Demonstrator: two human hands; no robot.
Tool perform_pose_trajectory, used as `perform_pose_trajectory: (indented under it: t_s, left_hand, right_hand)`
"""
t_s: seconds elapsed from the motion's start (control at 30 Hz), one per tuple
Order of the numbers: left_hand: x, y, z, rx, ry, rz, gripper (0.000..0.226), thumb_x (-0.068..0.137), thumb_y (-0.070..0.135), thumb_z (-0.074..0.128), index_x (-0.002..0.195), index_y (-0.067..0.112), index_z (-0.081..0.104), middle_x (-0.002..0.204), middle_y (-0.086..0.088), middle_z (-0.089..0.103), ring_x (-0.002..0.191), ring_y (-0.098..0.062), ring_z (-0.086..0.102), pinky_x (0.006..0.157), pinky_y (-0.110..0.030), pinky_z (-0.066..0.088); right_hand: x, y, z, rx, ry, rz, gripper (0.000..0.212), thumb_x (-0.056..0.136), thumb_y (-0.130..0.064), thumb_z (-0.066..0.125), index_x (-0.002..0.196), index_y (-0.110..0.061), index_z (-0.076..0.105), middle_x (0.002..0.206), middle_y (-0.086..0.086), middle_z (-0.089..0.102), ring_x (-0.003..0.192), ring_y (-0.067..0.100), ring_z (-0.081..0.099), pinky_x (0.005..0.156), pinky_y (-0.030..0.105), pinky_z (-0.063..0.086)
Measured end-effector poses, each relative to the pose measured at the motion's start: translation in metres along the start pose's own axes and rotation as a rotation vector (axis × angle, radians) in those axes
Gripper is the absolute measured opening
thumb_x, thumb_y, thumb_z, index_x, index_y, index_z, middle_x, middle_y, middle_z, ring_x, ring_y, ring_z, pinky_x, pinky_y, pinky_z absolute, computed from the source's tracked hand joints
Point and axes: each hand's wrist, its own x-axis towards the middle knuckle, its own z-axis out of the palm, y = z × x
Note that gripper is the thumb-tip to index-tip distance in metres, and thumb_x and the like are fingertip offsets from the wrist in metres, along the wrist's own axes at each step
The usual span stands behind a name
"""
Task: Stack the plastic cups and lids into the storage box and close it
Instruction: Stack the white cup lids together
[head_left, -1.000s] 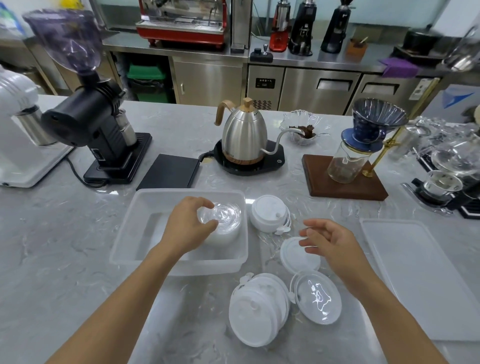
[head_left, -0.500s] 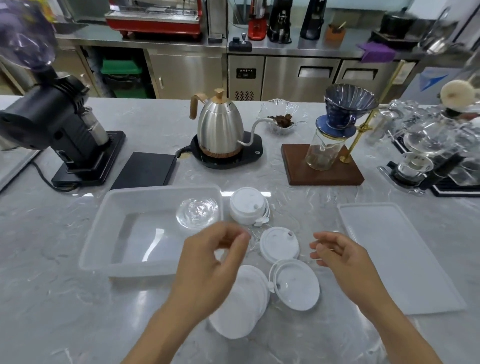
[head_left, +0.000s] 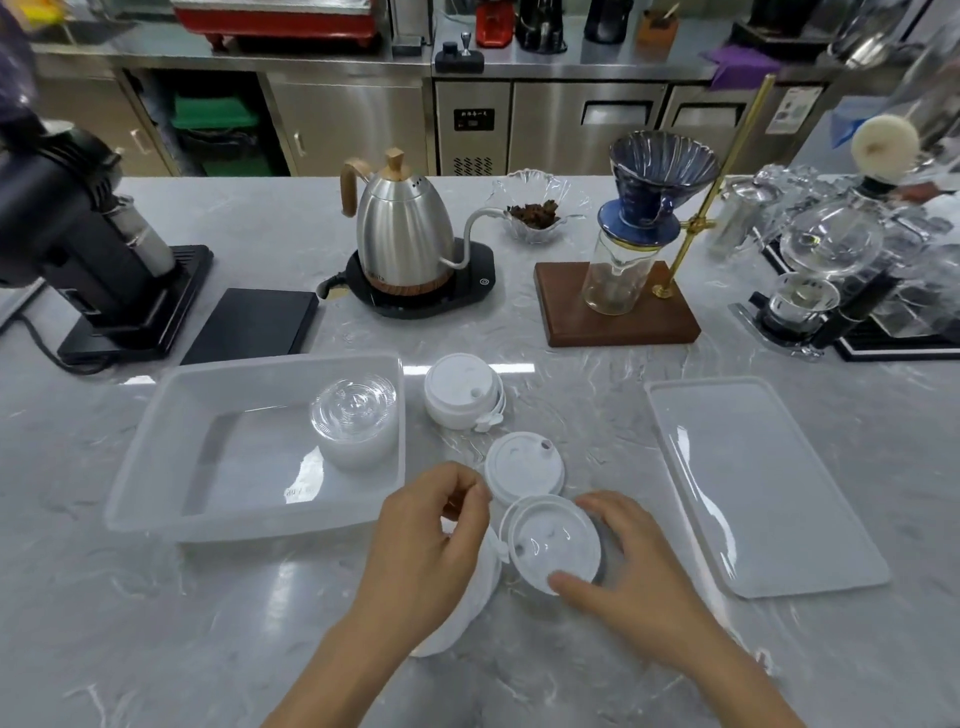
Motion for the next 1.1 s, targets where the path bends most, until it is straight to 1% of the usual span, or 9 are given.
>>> perform_pose_trajectory:
  t_s: [0.1,0.2,0.37,0.43,0.5,0.63,0.7,0.8,1.1]
  left_hand:
    - [0.001,0.001,0.003,-0.012,0.006,-0.023,0.019,0.09,0.024,0.059,0.071,0.026,0.064,0.074,0.011,0.069,0.074,-0.008,0.065,0.065,-0.009,0.046]
    - [0.002,-0.001,0.003,-0.001,0.0,-0.039,0.023,0.094,0.015,0.065,0.074,0.024,0.066,0.076,0.011,0.071,0.078,-0.01,0.068,0.066,-0.011,0.049]
    - [0.008,0.003,-0.001,-0.054,0.003,-0.075,0.026,0.095,0.008,0.066,0.076,0.027,0.068,0.08,0.015,0.073,0.082,-0.006,0.069,0.07,-0.006,0.047]
    - [0.01,0.005,-0.001,-0.117,-0.016,-0.113,0.021,0.095,0.012,0.068,0.084,0.03,0.069,0.088,0.02,0.074,0.088,-0.001,0.07,0.076,-0.008,0.049]
    - [0.011,0.007,0.0,-0.184,-0.065,-0.167,0.015,0.09,0.024,0.075,0.1,0.034,0.069,0.104,0.027,0.072,0.102,0.005,0.068,0.09,-0.014,0.051]
    - [0.013,0.01,0.001,-0.39,-0.237,-0.24,0.068,0.068,0.053,0.08,0.131,0.04,0.057,0.132,0.027,0.063,0.127,0.005,0.057,0.105,-0.02,0.044]
    - [0.014,0.012,0.002,-0.454,-0.313,-0.261,0.077,0.065,0.053,0.083,0.135,0.042,0.054,0.135,0.024,0.063,0.127,0.003,0.057,0.105,-0.023,0.047]
    - [0.015,0.015,0.005,-0.493,-0.356,-0.236,0.064,0.067,0.046,0.085,0.127,0.042,0.061,0.125,0.015,0.071,0.117,-0.005,0.067,0.093,-0.021,0.055]
    - [0.01,0.012,0.002,-0.602,-0.248,-0.255,0.058,0.067,0.037,0.084,0.123,0.033,0.068,0.112,0.005,0.078,0.106,-0.01,0.073,0.08,-0.014,0.056]
  right_hand:
    - [0.002,-0.002,0.007,-0.152,-0.038,-0.083,0.085,0.054,-0.065,0.073,0.13,-0.044,0.042,0.13,-0.024,0.042,0.12,0.003,0.036,0.1,0.025,0.03]
    - [0.004,-0.001,0.012,-0.21,-0.022,-0.108,0.084,0.062,-0.058,0.072,0.138,-0.038,0.041,0.134,-0.02,0.043,0.128,0.009,0.036,0.104,0.028,0.028]
    - [-0.001,0.001,0.003,0.056,0.063,-0.052,0.08,0.064,-0.042,0.084,0.135,-0.037,0.048,0.132,-0.021,0.05,0.123,0.0,0.042,0.106,0.025,0.034]
    - [-0.003,-0.004,-0.002,0.188,0.089,-0.008,0.08,0.058,-0.046,0.087,0.128,-0.047,0.049,0.126,-0.027,0.052,0.112,-0.01,0.047,0.097,0.021,0.042]
    - [-0.001,-0.011,-0.007,0.268,0.094,-0.009,0.077,0.055,-0.052,0.085,0.124,-0.049,0.052,0.12,-0.026,0.059,0.107,-0.006,0.052,0.088,0.019,0.045]
    - [0.003,-0.029,-0.009,0.478,0.039,-0.069,0.076,0.06,-0.048,0.087,0.129,-0.041,0.056,0.126,-0.021,0.063,0.115,0.006,0.06,0.09,0.027,0.052]
    - [0.004,-0.037,-0.007,0.539,0.01,-0.091,0.078,0.061,-0.053,0.088,0.131,-0.042,0.055,0.126,-0.019,0.064,0.117,0.008,0.061,0.09,0.024,0.052]
    - [0.007,-0.049,-0.003,0.568,-0.03,-0.106,0.076,0.062,-0.059,0.086,0.13,-0.049,0.054,0.128,-0.017,0.065,0.12,0.009,0.061,0.091,0.023,0.051]
    - [0.016,-0.057,0.009,0.626,-0.063,-0.161,0.067,0.066,-0.047,0.089,0.125,-0.046,0.057,0.131,-0.012,0.066,0.121,0.015,0.062,0.097,0.039,0.049]
